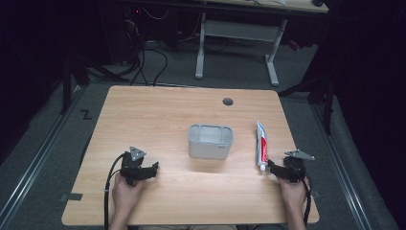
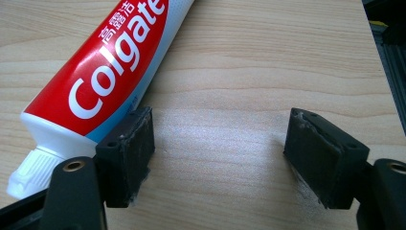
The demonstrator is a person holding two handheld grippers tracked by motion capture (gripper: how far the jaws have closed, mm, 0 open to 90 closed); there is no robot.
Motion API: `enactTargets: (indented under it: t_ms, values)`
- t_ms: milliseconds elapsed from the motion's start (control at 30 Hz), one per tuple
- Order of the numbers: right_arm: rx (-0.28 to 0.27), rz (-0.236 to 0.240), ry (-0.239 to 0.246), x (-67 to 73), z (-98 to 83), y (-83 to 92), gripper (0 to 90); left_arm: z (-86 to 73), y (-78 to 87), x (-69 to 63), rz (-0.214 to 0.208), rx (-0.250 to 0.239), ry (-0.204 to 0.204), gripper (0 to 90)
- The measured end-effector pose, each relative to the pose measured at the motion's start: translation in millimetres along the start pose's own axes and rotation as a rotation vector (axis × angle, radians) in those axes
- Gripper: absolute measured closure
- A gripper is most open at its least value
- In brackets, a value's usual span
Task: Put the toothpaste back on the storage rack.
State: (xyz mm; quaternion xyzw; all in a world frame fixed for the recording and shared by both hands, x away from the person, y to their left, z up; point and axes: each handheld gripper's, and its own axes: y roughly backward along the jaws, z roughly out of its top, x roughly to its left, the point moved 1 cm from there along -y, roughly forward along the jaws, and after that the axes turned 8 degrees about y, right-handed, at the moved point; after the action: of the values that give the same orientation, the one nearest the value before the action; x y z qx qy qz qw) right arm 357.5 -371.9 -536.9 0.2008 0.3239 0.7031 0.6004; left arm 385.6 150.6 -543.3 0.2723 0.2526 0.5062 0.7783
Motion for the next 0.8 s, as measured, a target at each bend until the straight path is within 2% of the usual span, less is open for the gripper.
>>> enactTargets:
  t_ms: [200, 400, 600, 700, 800]
  values:
    - [-0.003, -0.018, -0.014, -1.4, -0.8, 1.3, 31.7, 0.1, 0.0, 0.0, 0.0, 0.0, -0.001, 21.3]
    - [-0.014, -0.011, -0.013, -0.7, -2.3, 3.9, 34.9, 0.5, -0.4, -0.1, 0.003, 0.0, 0.001, 21.7]
    - [-0.072, -0.006, -0.007, 2.7, -0.9, 21.8, 39.6, 0.5, -0.6, 0.0, 0.006, -0.003, 0.005, 21.9]
    - [-0.089, -0.004, 0.015, 6.4, -1.2, 28.1, 41.3, 0.4, -0.6, 0.0, 0.004, -0.004, 0.005, 21.8]
    - [-0.098, 0.0, 0.007, 8.7, -2.6, 32.2, 42.4, 0.4, -0.5, 0.0, 0.004, -0.004, 0.004, 21.8]
